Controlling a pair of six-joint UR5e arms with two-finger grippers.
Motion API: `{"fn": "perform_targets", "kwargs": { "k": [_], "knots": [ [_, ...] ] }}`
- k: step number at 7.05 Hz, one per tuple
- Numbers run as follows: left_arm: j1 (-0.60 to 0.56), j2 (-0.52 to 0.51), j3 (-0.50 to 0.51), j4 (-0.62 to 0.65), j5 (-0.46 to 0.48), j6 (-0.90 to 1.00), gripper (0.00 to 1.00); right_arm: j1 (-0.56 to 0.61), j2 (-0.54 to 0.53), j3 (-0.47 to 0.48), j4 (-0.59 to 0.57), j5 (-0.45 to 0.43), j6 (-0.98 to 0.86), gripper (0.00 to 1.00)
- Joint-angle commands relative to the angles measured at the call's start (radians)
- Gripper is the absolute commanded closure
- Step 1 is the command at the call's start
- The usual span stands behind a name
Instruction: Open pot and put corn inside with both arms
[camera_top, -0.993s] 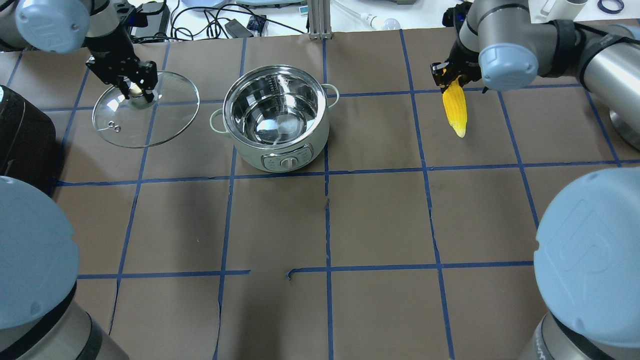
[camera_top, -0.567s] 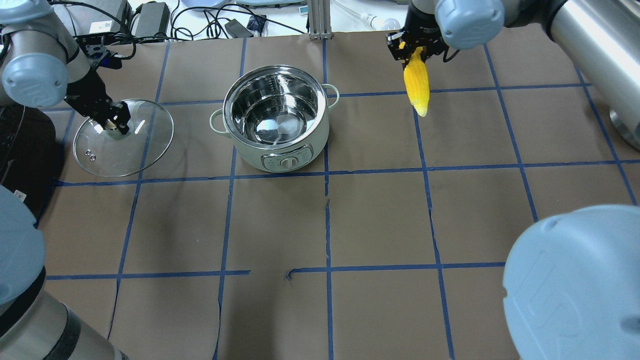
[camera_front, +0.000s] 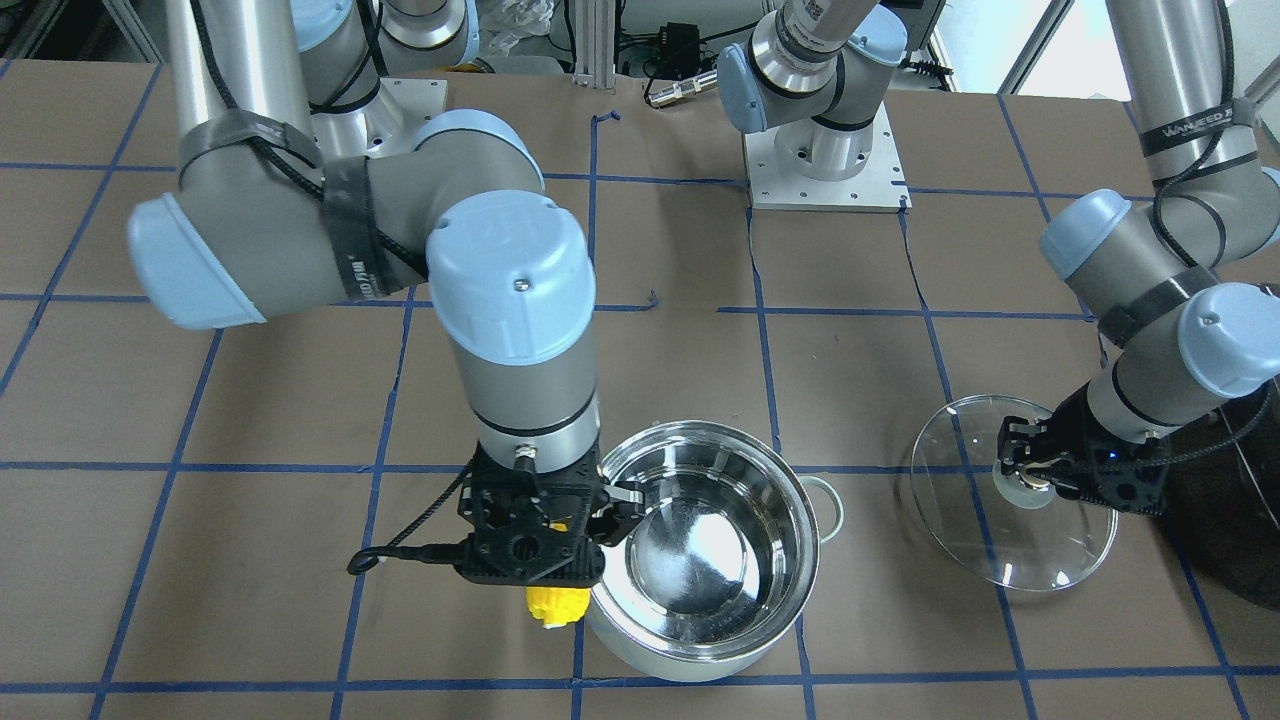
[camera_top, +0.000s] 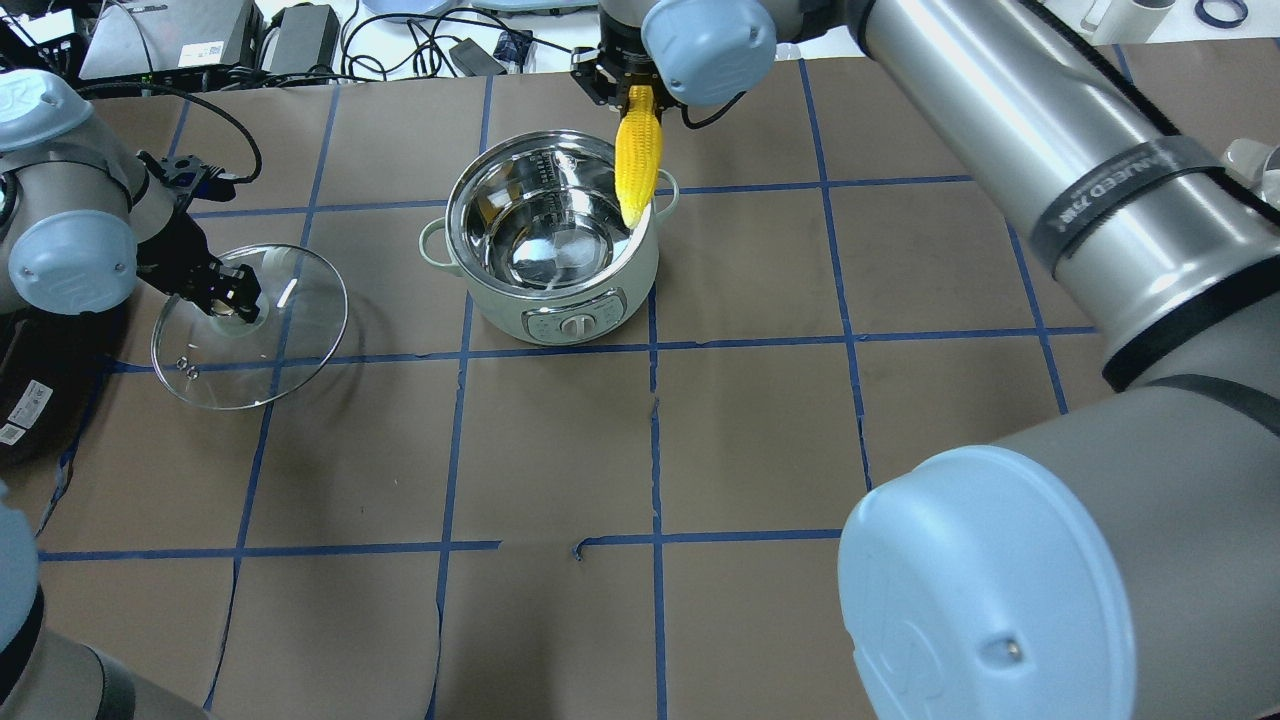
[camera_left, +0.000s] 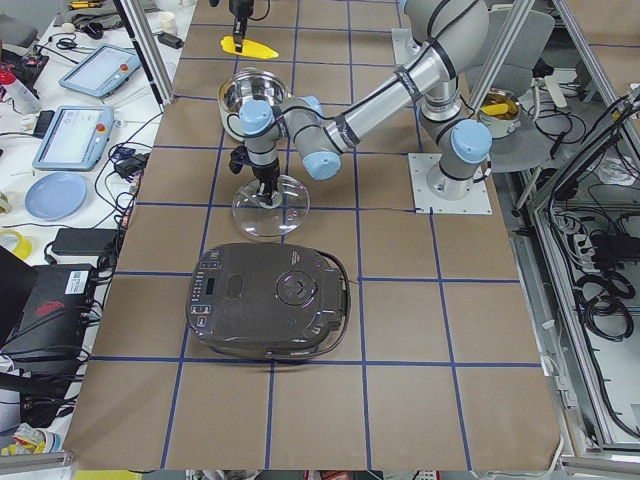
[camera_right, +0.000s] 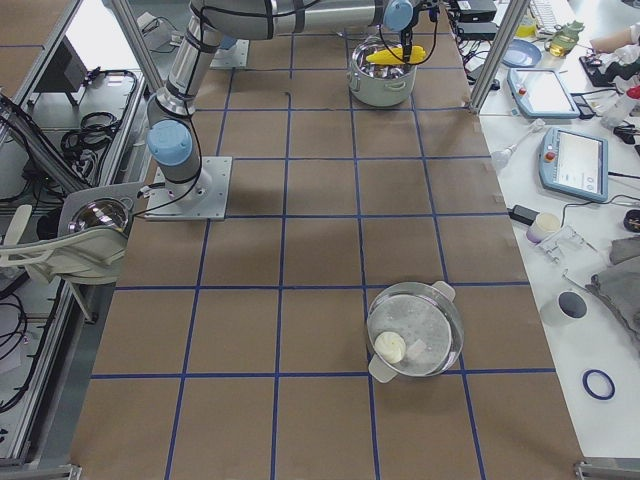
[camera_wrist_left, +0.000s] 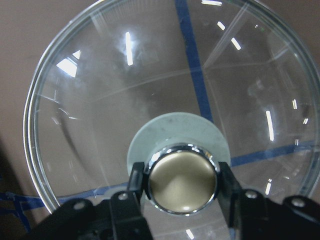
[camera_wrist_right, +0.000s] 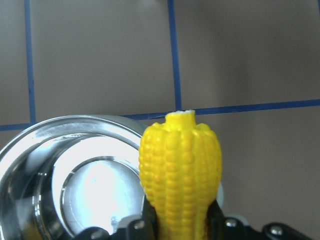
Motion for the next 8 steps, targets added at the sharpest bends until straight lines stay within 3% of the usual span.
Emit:
{"fn": "perform_targets", "kwargs": {
  "k": [1, 7, 8],
  "knots": [
    [-0.003, 0.011, -0.033, 0.047, -0.016, -0.029, 1.00, 0.061, 0.058, -0.049, -0.009, 0.001, 0.098, 0.73],
    [-0.006, -0.009, -0.084, 0.113, -0.018, -0.036, 0.98, 0.135, 0.141, -0.015, -0.092, 0.000, 0.068, 0.72],
    [-0.005, -0.014, -0.084, 0.114, -0.019, -0.036, 0.04, 0.137, 0.136, 0.009, -0.092, 0.000, 0.065, 0.71]
  ]
}}
